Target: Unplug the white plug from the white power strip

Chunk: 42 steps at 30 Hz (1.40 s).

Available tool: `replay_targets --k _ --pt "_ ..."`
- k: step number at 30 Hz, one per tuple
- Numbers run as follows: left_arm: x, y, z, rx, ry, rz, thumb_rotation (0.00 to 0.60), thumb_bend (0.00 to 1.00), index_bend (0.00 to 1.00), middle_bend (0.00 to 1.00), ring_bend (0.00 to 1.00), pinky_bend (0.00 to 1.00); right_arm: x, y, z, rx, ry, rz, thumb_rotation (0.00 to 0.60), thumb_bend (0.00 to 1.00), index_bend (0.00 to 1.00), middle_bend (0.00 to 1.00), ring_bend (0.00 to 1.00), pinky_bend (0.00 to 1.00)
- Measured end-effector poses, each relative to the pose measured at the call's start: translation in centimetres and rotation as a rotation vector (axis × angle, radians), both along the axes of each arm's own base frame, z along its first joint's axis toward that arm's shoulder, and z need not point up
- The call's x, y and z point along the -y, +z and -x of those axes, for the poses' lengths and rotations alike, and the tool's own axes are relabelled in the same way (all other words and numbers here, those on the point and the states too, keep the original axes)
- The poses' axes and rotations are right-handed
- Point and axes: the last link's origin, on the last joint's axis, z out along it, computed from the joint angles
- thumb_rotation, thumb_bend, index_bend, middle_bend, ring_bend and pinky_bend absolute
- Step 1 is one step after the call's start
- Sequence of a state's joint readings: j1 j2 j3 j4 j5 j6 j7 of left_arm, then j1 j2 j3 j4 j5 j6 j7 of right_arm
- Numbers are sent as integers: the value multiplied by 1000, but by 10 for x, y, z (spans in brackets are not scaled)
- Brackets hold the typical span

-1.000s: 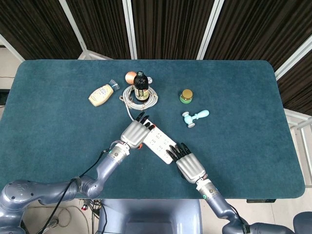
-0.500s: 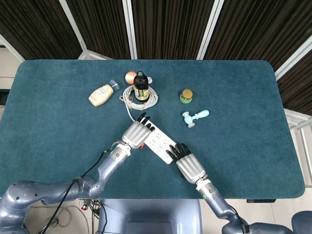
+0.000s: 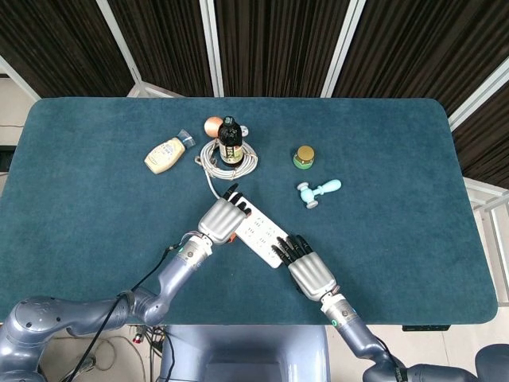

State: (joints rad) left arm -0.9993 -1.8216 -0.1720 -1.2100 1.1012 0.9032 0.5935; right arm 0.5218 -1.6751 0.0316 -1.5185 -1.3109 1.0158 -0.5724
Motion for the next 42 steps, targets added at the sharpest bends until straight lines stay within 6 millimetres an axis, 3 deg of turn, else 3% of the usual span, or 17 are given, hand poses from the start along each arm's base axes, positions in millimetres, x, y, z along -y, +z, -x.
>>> replay_targets --k 14,42 --pt "1 16 0 10 -13 -16 600 369 570 602 204 77 -7 -5 -4 0 9 -19 600 725 0 0 0 0" --pt "8 20 -11 39 -30 -8 600 371 590 619 213 77 -19 -15 -1 -15 16 -52 600 725 0 0 0 0"
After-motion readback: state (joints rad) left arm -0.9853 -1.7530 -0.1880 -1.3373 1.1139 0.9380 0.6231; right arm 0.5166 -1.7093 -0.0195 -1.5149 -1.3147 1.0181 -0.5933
